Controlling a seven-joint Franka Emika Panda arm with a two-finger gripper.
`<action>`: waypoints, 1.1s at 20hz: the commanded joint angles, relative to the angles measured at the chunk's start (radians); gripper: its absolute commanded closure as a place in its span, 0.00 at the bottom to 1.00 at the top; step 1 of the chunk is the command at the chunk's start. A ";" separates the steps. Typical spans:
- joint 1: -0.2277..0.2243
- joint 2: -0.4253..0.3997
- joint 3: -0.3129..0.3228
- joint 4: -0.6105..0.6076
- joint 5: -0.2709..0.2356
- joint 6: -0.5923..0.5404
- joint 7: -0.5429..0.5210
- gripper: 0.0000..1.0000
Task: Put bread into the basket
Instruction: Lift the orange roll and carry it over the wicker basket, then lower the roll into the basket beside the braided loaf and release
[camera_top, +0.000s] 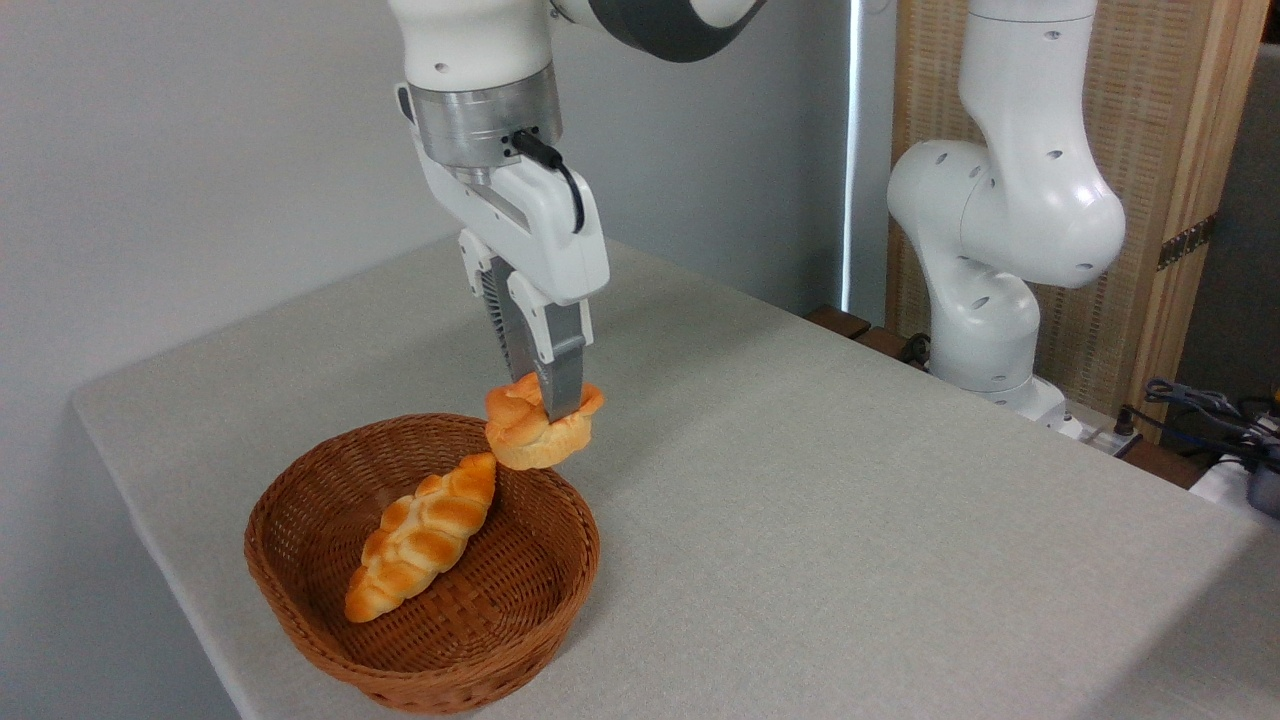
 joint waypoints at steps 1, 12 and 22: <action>-0.004 0.066 0.008 0.097 -0.015 -0.035 -0.029 0.50; -0.010 0.118 0.006 0.111 -0.006 0.055 -0.095 0.43; -0.016 0.118 0.006 0.111 0.002 0.081 -0.121 0.00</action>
